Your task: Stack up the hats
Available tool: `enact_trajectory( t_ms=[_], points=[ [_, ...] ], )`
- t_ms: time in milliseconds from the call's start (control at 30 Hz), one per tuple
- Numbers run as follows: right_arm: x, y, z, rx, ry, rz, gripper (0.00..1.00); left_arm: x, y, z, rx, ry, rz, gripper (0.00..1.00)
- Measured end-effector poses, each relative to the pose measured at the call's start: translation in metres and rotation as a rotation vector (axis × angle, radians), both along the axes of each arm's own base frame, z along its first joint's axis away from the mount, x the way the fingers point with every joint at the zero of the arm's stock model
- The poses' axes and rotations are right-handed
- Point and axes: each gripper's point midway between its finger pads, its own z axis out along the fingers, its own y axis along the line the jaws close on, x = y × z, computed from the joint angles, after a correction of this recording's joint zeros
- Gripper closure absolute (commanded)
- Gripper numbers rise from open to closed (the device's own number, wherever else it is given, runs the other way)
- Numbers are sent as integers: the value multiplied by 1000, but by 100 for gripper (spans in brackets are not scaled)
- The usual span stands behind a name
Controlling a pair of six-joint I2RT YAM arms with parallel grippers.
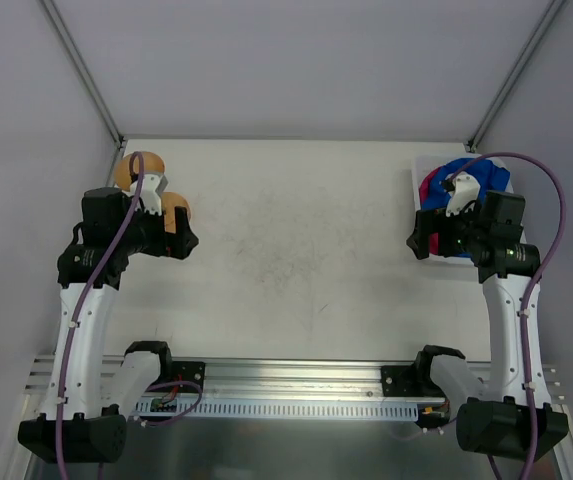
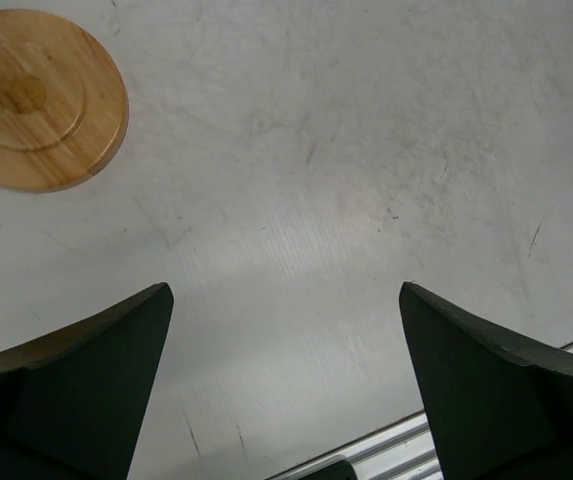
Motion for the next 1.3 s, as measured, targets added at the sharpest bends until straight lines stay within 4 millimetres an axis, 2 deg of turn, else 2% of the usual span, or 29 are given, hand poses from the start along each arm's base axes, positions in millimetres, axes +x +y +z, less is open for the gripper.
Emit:
enact_trajectory(
  t_ms=[100,200,367,433,533,633,800,1000,1067,1300],
  points=[
    [0,1,0,3,1,3,0,2,1,9,2,-2,8,1],
    [-1,2,0,10,1,10,0,14,4,40,12,-57,19,1],
    [1,4,0,17,9,17,0,48,6,109,11,-176,10,3],
    [2,4,0,19,12,19,0,62,10,129,7,-186,-4,3],
    [2,5,-1,21,17,24,1,84,28,137,11,-171,-20,3],
    [2,6,-1,23,20,26,1,96,54,121,41,-106,-48,2],
    [3,8,-4,31,32,34,1,104,99,87,97,15,-100,4],
    [3,10,-5,40,37,45,1,123,169,58,138,55,-112,7],
    [3,11,-5,41,36,47,1,123,179,45,143,82,-125,7],
    [4,11,-8,45,49,49,0,133,190,12,217,138,-228,6]
  ],
)
